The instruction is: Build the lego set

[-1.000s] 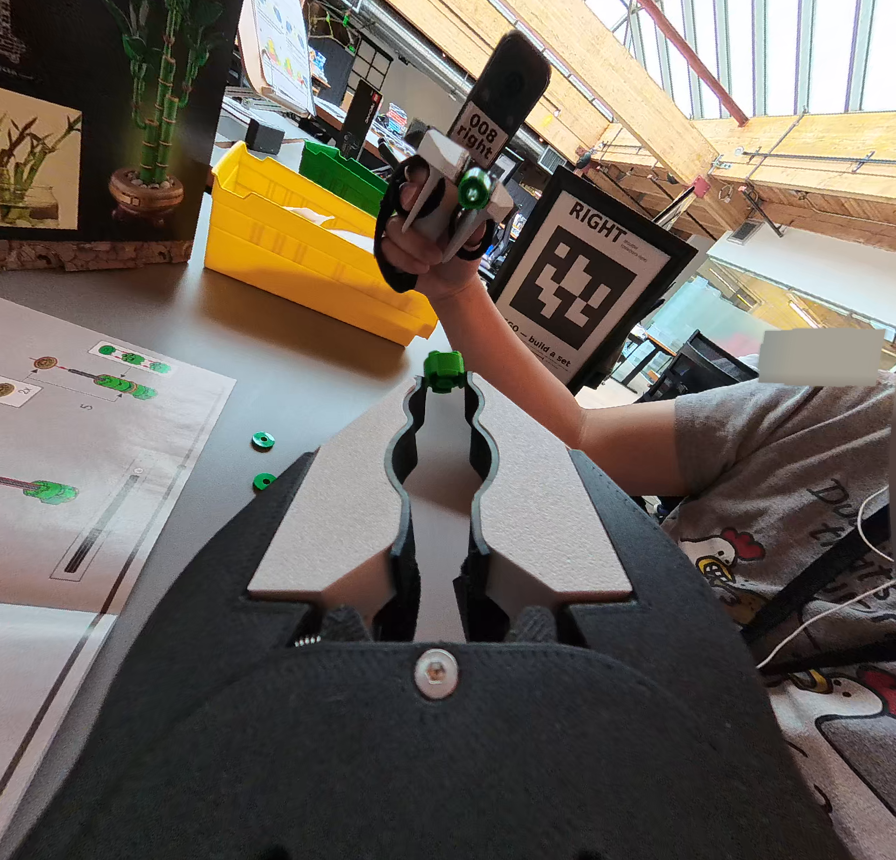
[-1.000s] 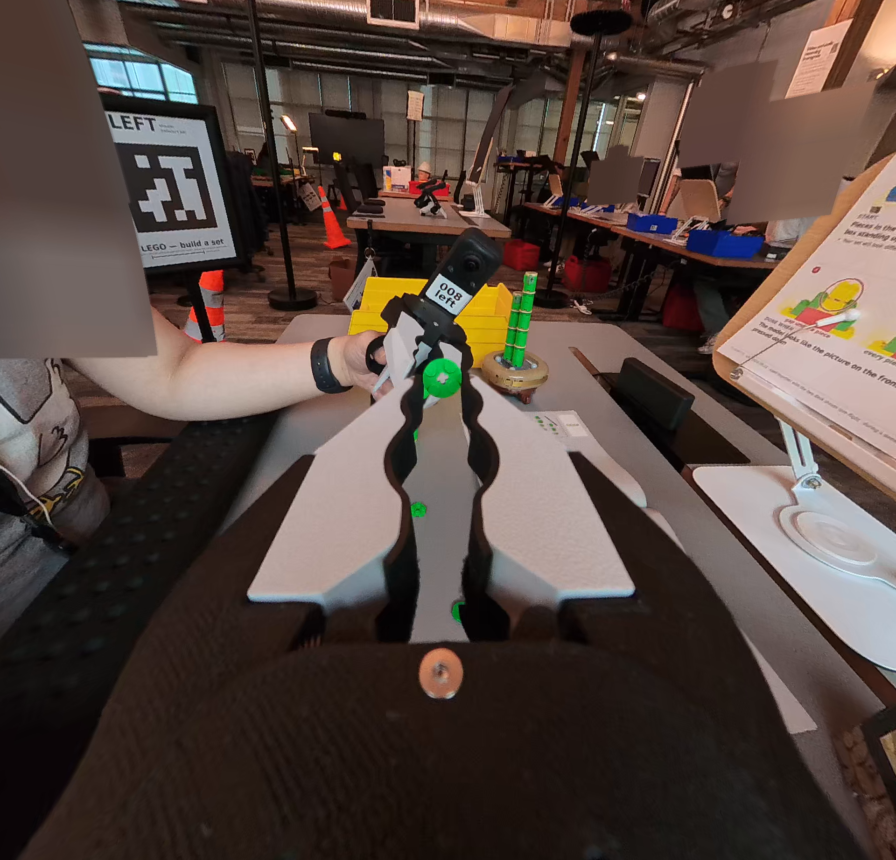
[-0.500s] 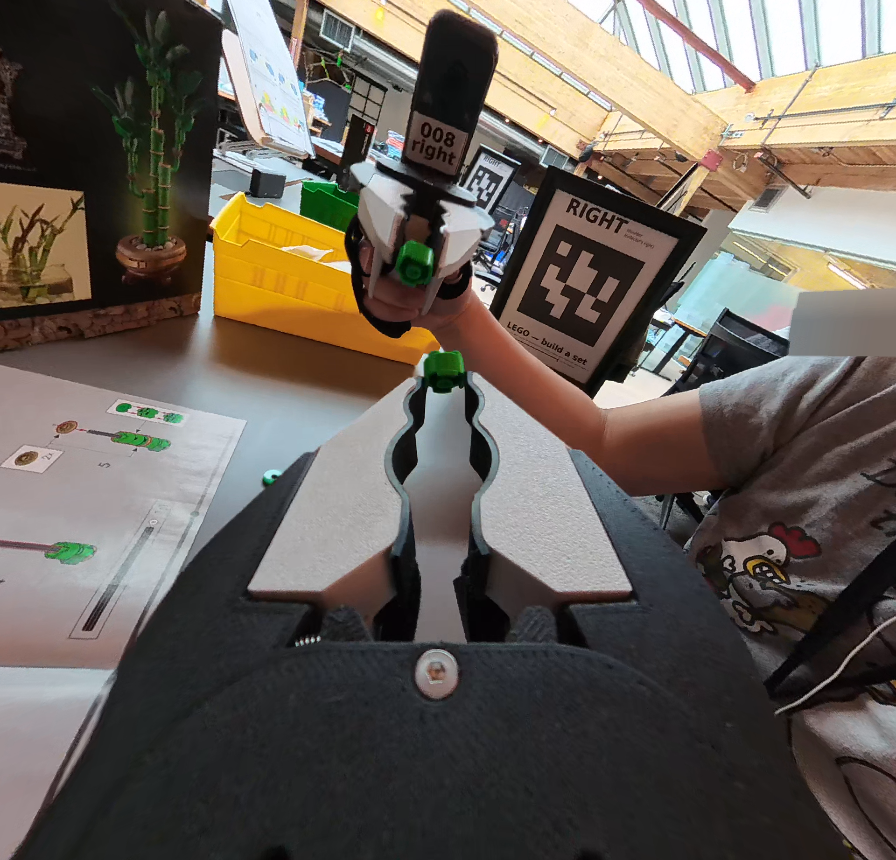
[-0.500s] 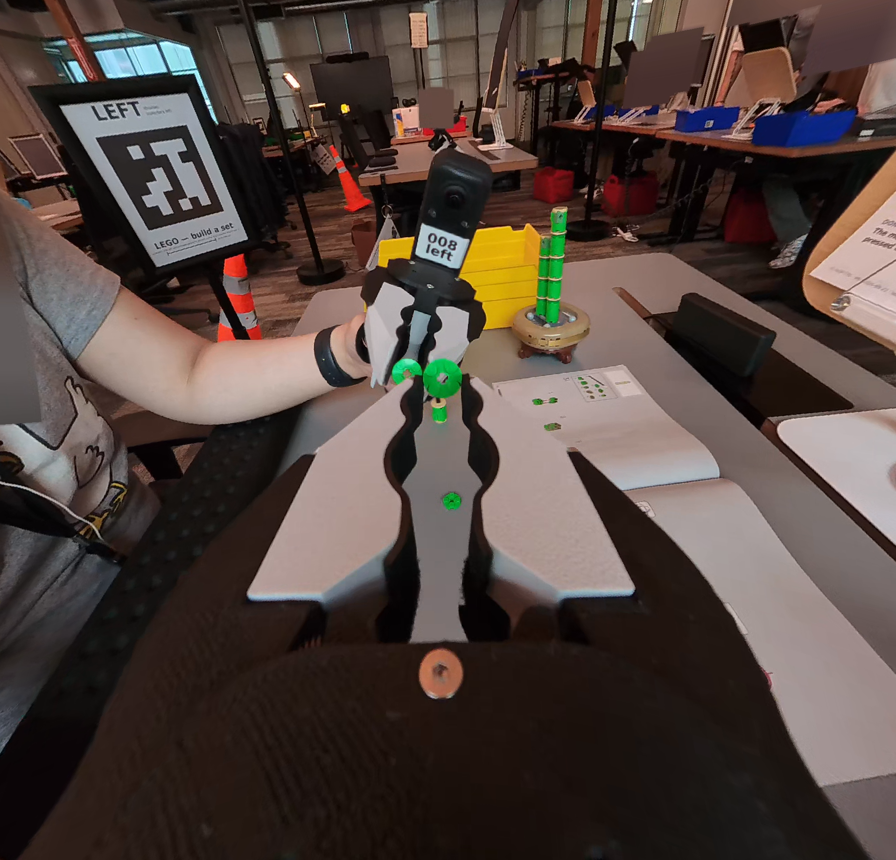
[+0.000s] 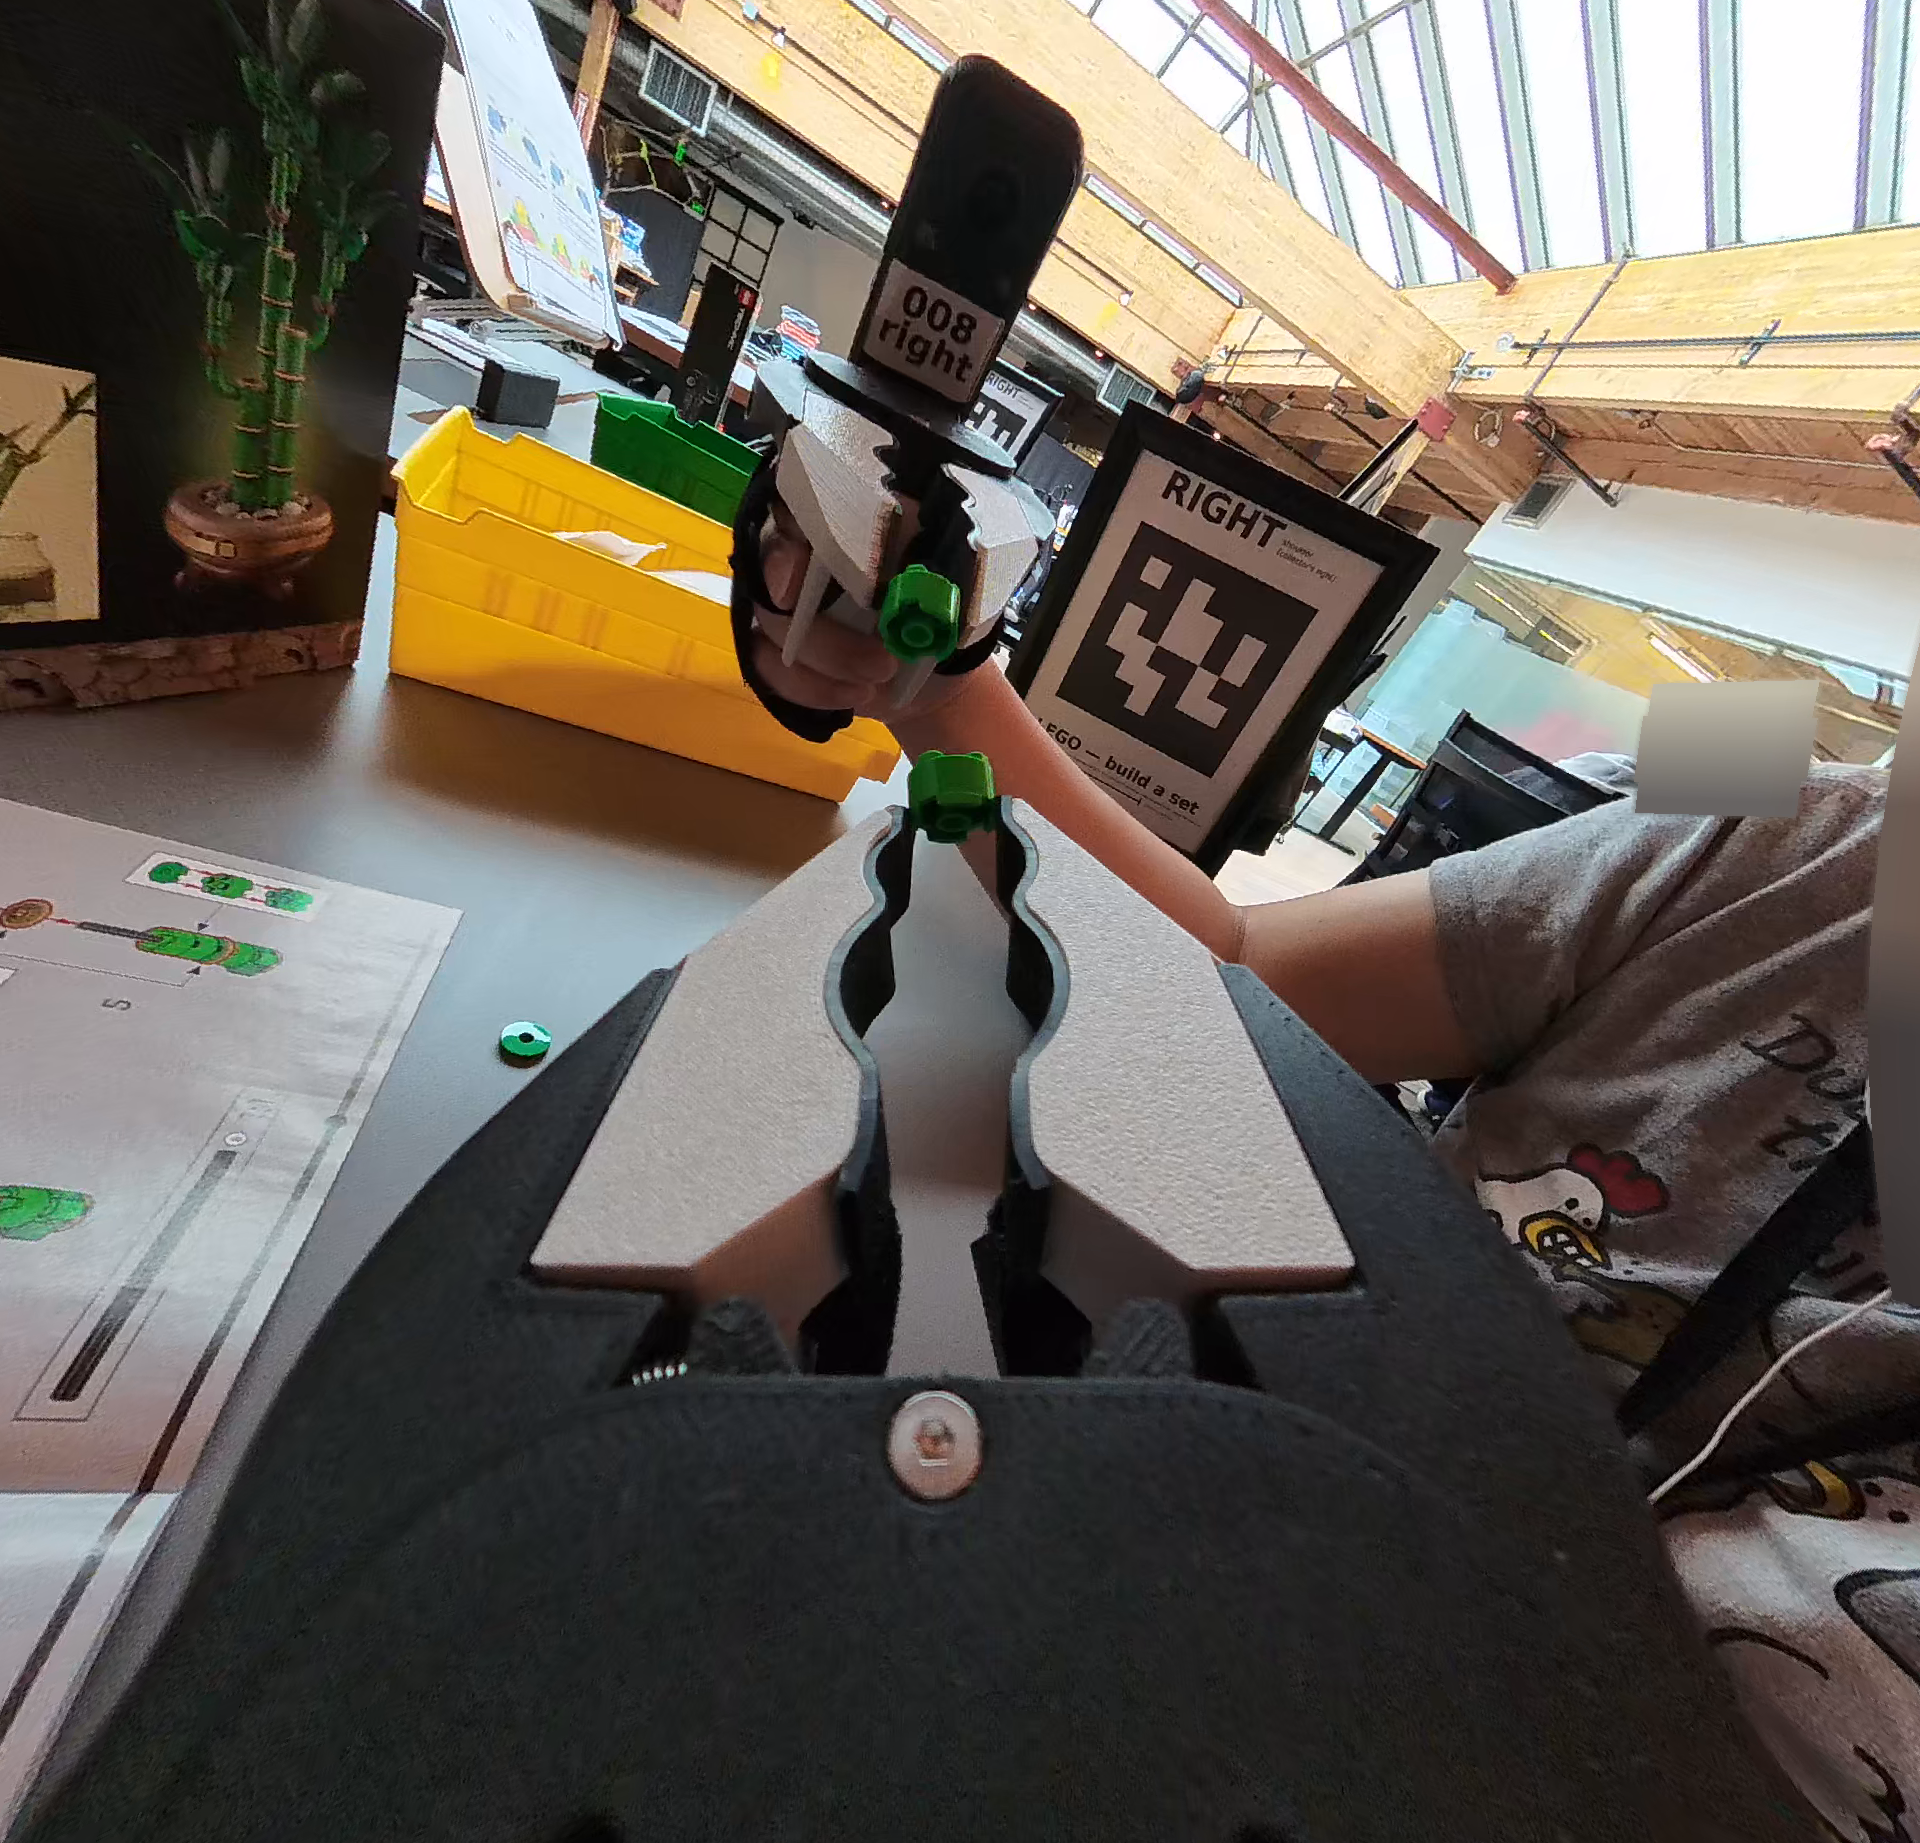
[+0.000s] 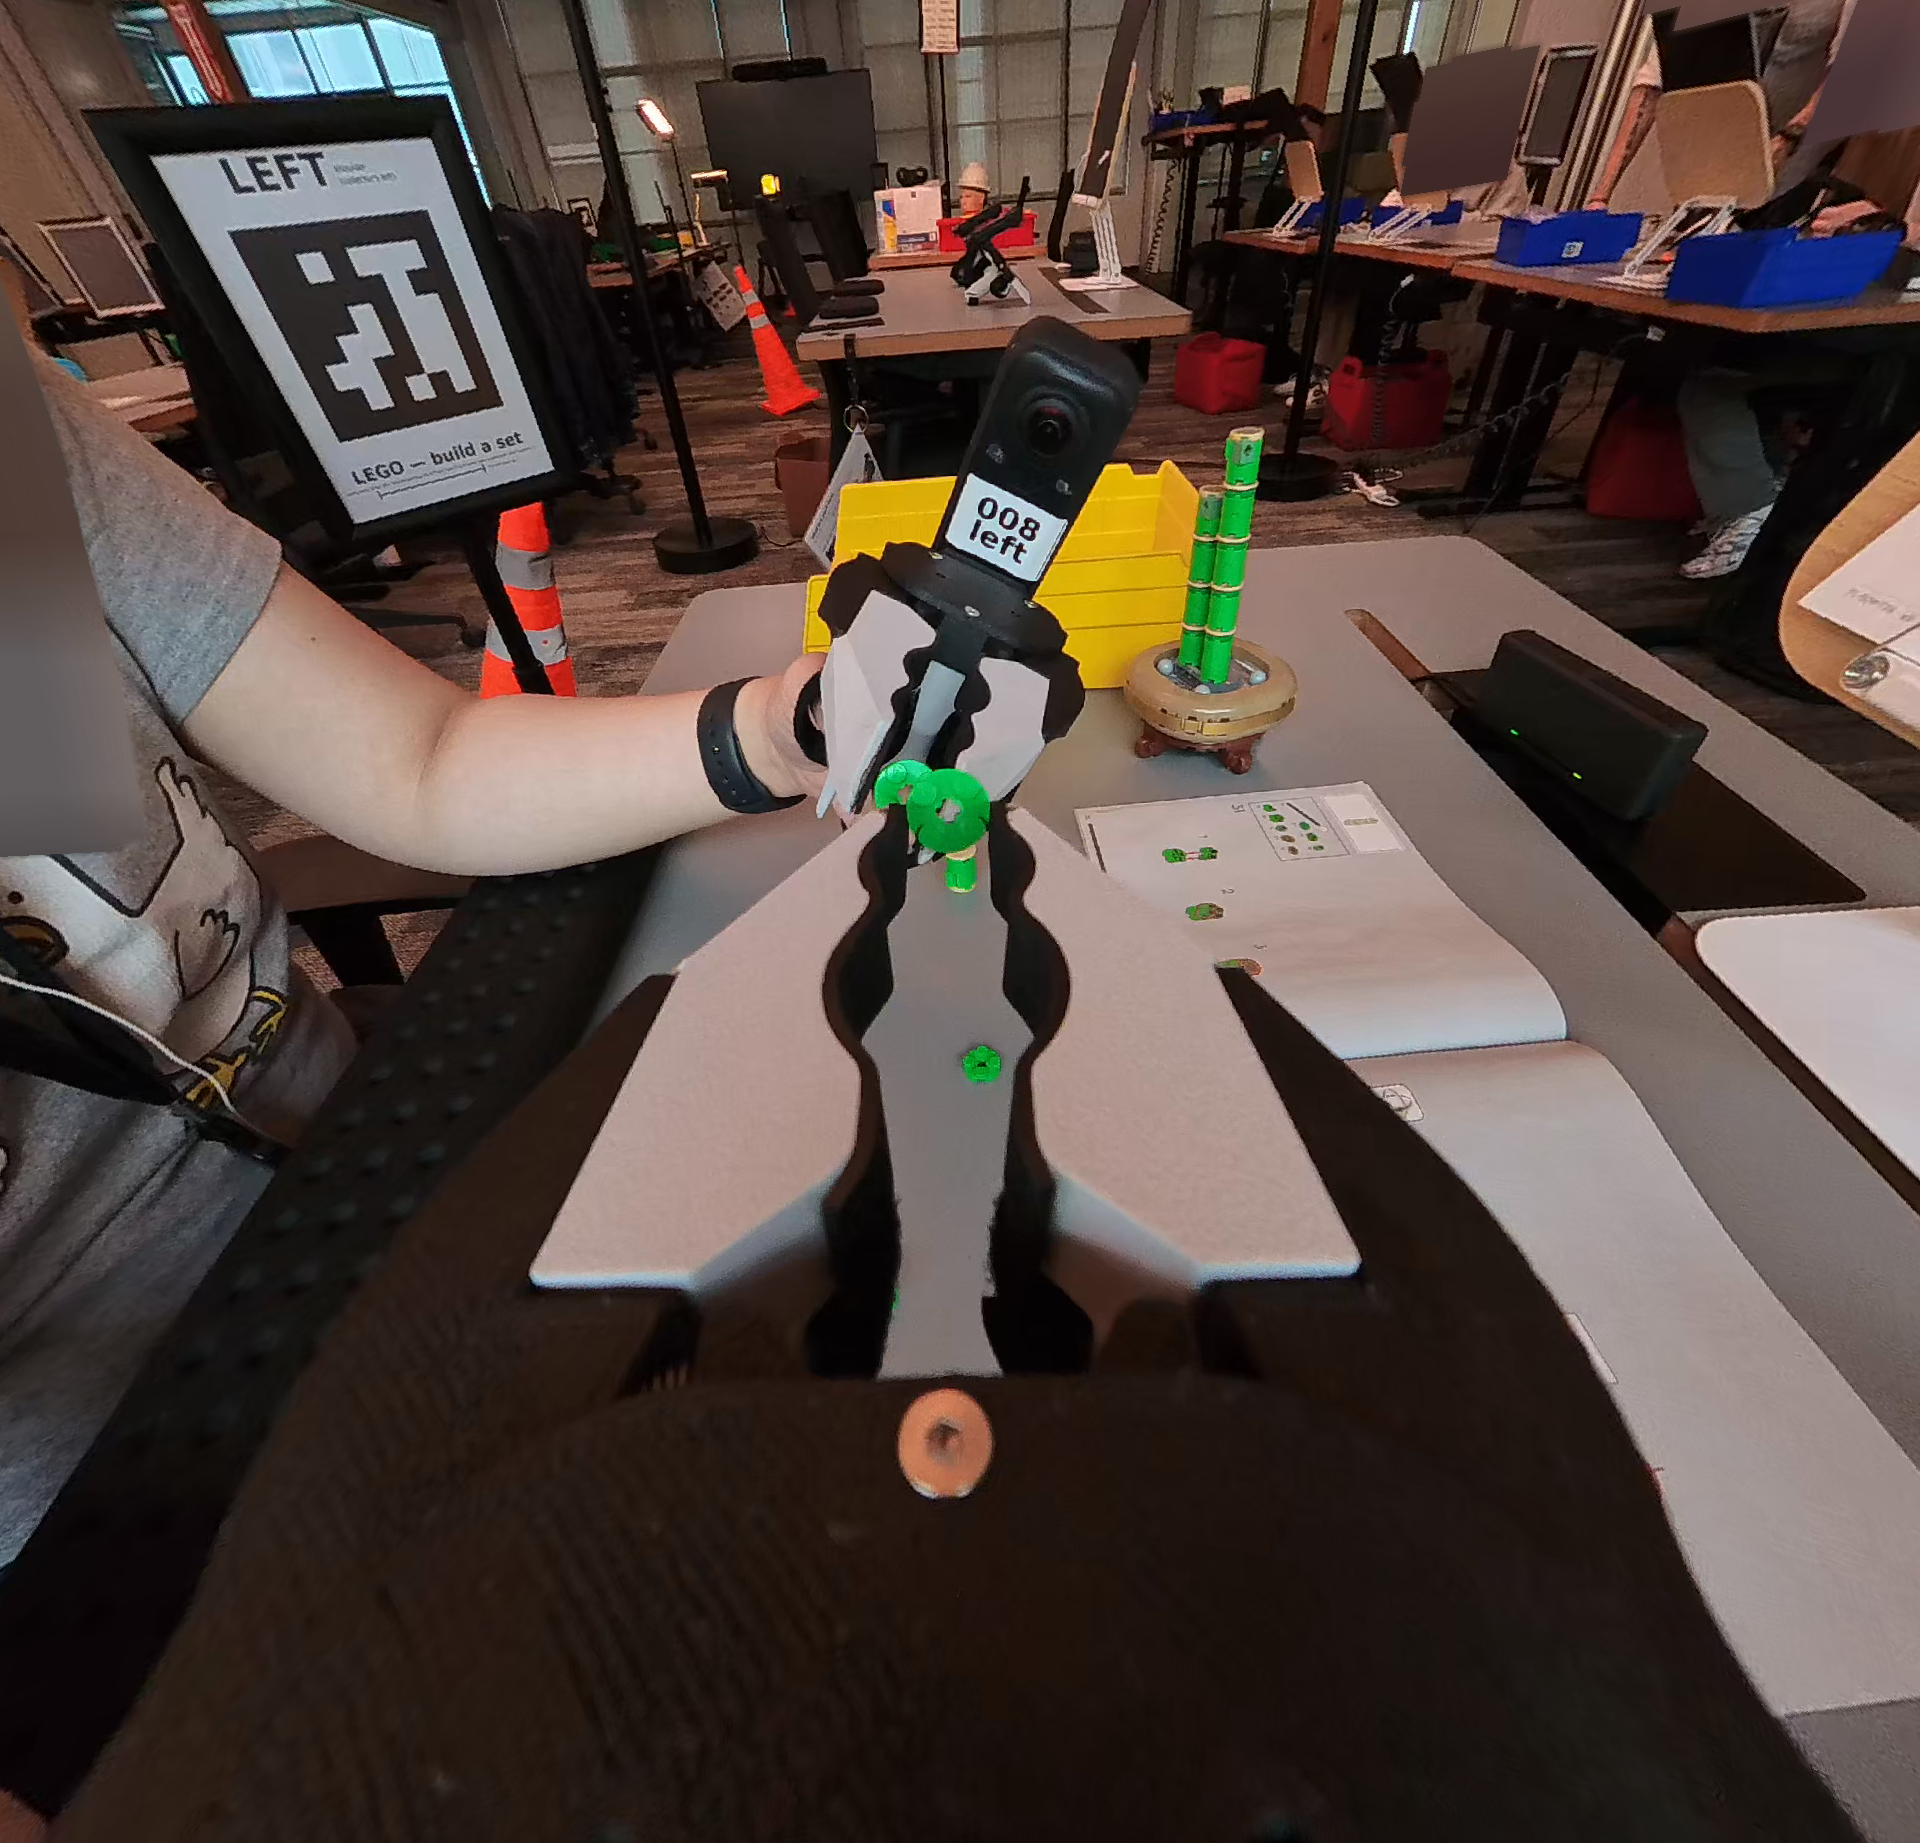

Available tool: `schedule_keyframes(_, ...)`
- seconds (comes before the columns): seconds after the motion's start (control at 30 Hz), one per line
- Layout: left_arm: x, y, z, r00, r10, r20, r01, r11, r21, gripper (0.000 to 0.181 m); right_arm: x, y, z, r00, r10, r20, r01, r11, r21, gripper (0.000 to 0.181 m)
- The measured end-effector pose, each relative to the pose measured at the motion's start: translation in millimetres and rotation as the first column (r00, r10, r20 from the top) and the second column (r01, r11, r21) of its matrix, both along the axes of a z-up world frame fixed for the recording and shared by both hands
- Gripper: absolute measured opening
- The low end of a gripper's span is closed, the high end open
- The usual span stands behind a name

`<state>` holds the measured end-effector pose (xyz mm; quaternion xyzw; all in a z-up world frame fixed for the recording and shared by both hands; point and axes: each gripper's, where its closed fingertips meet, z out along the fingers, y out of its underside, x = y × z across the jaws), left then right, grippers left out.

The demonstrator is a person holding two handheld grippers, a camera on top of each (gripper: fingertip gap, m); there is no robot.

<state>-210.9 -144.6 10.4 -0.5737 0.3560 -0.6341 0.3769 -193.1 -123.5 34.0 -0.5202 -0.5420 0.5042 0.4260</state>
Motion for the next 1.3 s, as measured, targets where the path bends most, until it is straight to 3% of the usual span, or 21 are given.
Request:
schedule_keyframes(0.5,3,1,-6,0.998,0.025,-0.052,-0.023,0.999,0.035,0.014,-5,4,-4,0.999,-0.032,0.026,0.032,0.999,0.01,0.015)
schedule_keyframes(0.93,3,-2,-3,0.999,0.022,-0.045,-0.019,0.998,0.056,0.014,-17,-10,-9,0.998,0.042,0.047,-0.043,0.999,0.014,0.015)
schedule_keyframes(1.3,1,3,2,0.993,0.106,-0.053,-0.097,0.984,0.149,0.014,-25,-10,-11,0.997,0.053,0.05,-0.051,0.998,-0.037,0.015)
